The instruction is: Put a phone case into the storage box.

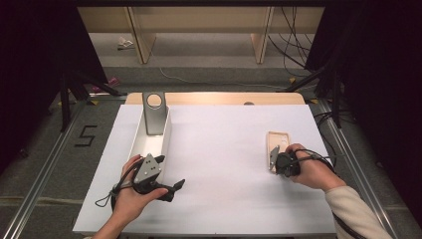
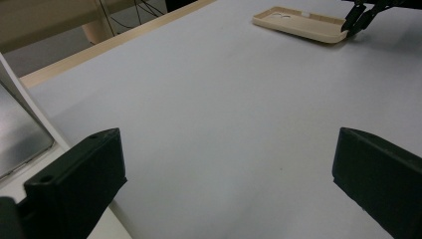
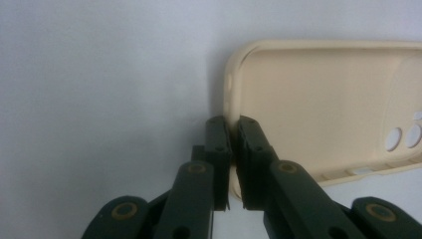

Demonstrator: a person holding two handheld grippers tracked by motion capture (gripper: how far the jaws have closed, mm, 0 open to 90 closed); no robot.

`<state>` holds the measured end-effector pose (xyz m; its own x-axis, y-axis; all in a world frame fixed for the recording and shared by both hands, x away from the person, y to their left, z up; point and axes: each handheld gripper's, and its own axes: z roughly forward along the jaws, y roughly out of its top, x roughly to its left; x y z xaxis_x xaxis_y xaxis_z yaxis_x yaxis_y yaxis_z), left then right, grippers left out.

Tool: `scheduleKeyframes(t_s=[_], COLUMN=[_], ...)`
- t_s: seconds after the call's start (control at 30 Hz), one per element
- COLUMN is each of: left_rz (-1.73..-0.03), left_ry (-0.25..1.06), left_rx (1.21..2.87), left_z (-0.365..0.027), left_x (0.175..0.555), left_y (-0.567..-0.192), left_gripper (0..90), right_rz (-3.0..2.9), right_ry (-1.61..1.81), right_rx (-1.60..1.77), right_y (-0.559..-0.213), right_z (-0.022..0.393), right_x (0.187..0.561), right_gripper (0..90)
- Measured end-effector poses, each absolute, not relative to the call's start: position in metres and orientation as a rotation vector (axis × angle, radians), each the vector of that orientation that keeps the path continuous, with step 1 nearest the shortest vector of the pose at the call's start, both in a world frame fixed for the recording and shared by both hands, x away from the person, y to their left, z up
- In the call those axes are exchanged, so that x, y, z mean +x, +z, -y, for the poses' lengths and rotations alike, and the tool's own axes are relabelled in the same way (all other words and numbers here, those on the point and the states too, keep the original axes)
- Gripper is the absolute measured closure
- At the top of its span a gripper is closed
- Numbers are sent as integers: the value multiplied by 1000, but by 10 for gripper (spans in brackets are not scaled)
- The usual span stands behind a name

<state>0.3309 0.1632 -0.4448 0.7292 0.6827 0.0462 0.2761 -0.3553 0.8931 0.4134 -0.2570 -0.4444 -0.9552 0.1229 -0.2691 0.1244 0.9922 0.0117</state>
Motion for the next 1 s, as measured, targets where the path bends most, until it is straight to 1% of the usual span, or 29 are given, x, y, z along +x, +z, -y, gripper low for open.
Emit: scheduleKeyframes(t_s=[0.47,1.0], left_rz=[-735,-734], left_ry=[516,516], left_rx=[1937,1938], left_z=[-164,-163], left_x=[331,331], left_y=[-445,-445], left_gripper=[0,0], right_rz=[-2819,-2787], right_ry=[110,245], right_rx=[198,233], right_y=[-431,-426], right_z=[257,252], right_x=[410,407], right_gripper=[877,879])
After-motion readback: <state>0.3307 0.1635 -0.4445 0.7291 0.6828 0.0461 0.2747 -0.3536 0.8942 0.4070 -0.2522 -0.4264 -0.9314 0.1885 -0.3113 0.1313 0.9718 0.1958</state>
